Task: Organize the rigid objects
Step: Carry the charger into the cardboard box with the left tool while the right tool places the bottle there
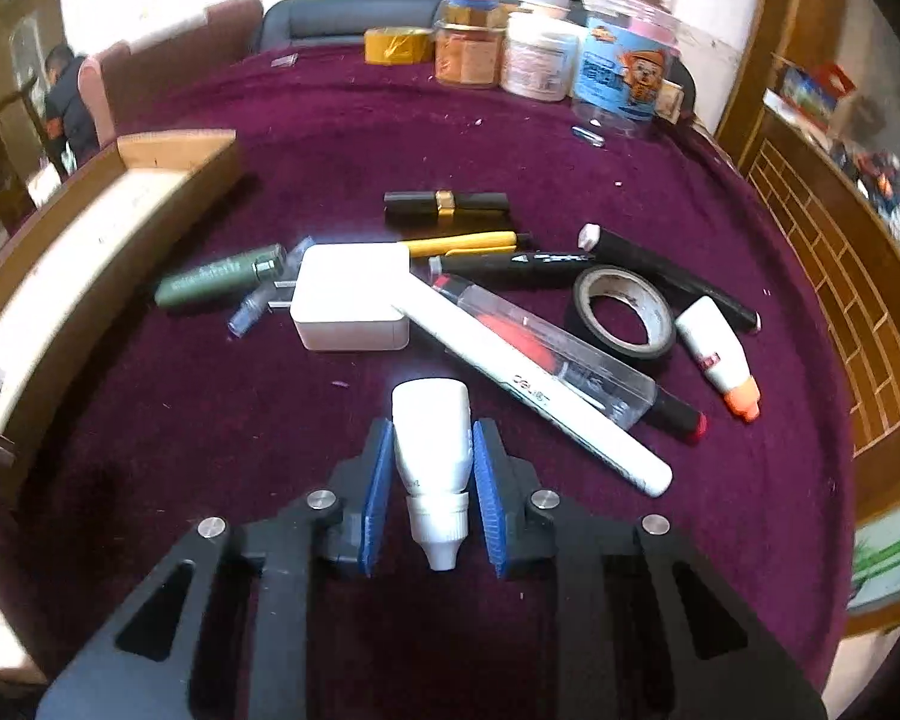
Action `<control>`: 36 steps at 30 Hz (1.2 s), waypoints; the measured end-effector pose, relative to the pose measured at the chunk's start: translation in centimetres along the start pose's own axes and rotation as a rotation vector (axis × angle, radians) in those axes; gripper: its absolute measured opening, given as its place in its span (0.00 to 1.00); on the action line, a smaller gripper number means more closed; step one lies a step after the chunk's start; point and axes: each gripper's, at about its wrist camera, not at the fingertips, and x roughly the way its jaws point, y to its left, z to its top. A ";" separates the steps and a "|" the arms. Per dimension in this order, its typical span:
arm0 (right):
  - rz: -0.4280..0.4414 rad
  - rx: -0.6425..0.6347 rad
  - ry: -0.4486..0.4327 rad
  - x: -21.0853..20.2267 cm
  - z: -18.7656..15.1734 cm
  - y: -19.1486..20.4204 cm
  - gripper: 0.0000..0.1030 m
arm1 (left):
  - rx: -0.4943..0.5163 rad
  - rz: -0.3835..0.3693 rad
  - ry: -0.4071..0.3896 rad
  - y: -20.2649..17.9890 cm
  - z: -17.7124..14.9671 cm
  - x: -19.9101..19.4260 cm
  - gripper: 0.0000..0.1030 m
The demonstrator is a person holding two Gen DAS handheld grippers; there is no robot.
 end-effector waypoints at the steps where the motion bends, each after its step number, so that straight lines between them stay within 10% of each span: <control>1: 0.036 0.030 -0.012 -0.8 0.3 -0.2 0.23 | -0.003 -0.005 -0.007 0.4 0.2 -0.4 0.22; 9: 0.400 0.129 -0.052 -3.6 5.8 3.9 0.23 | -0.022 0.030 -0.027 3.8 3.9 -0.8 0.22; 15: 0.501 0.147 0.025 0.7 9.7 9.5 0.23 | -0.062 0.077 0.039 7.7 7.0 3.5 0.22; 31: 0.314 0.090 0.082 7.3 13.4 15.3 0.24 | -0.209 0.038 0.148 14.4 11.2 11.7 0.22; 36: 0.280 0.114 0.078 8.0 13.7 14.8 0.25 | -0.233 0.034 0.118 14.7 12.1 12.3 0.43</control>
